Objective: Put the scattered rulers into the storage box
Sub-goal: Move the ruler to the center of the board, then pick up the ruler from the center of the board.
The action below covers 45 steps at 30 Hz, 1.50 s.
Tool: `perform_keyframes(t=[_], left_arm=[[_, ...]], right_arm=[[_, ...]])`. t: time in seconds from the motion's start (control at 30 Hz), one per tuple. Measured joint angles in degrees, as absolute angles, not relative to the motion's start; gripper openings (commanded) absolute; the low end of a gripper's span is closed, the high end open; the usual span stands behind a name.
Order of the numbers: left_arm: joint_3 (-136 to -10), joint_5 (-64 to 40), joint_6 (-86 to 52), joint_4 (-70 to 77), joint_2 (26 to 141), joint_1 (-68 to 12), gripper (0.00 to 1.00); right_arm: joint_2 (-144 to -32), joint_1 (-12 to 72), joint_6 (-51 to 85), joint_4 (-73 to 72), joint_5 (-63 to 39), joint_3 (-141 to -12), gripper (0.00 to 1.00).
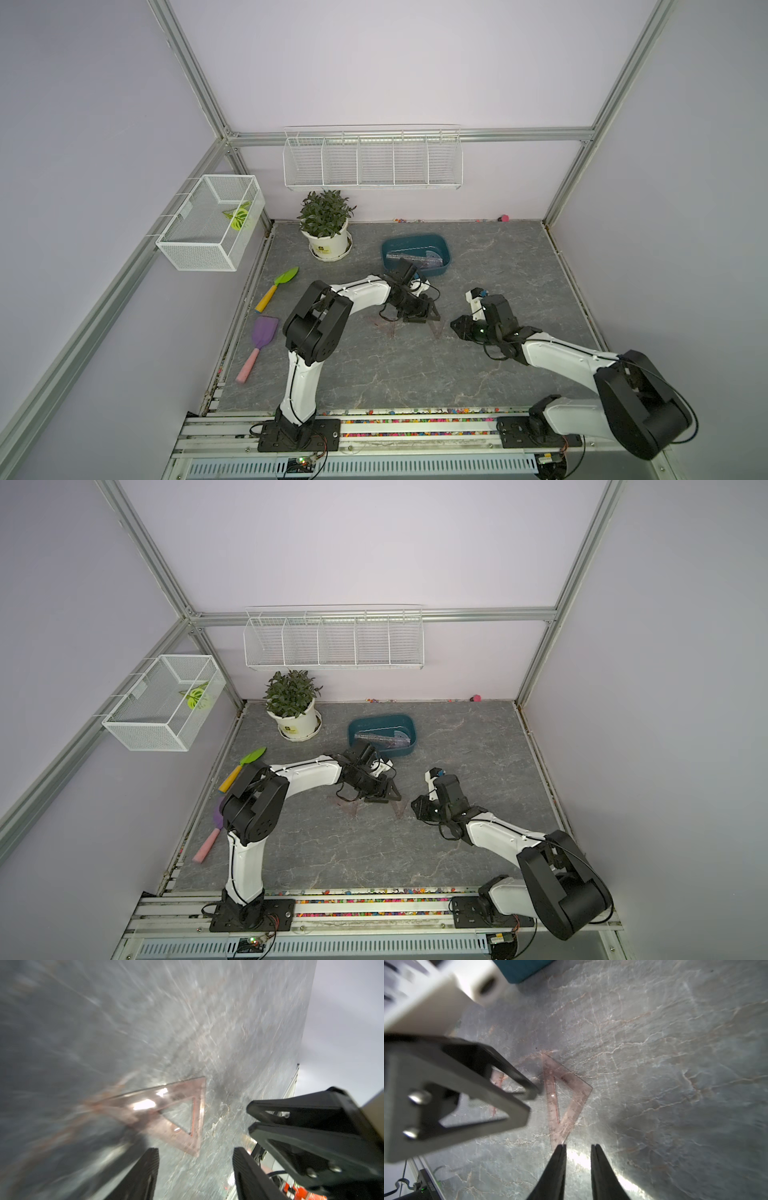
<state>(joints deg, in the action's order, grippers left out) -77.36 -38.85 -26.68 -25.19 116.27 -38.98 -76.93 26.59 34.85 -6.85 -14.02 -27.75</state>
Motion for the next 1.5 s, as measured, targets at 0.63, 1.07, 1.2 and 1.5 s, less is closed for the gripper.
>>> perform_keyframes(t=[0.63, 1.07, 1.2, 1.5], left_arm=[[-75.77, -43.24, -31.11, -19.68, 118.87, -37.06, 0.63], [-81.8, -49.39, -33.43, -15.79, 125.19, -38.28, 0.62], [-83.07, -50.57, -34.11, -14.81, 126.5, -38.63, 0.62], [-85.95, -51.94, -35.18, -13.67, 128.95, -39.86, 0.62]], right_arm=[[-95.22, 25.45, 30.13, -6.42, -16.19, -41.65, 0.26], [-90.87, 25.74, 32.18, -10.7, -23.03, -33.85, 0.25], [-87.99, 26.24, 32.93, -10.96, -24.05, -30.65, 0.25], [-88.99, 27.49, 35.62, -16.67, -26.06, -28.67, 0.24]])
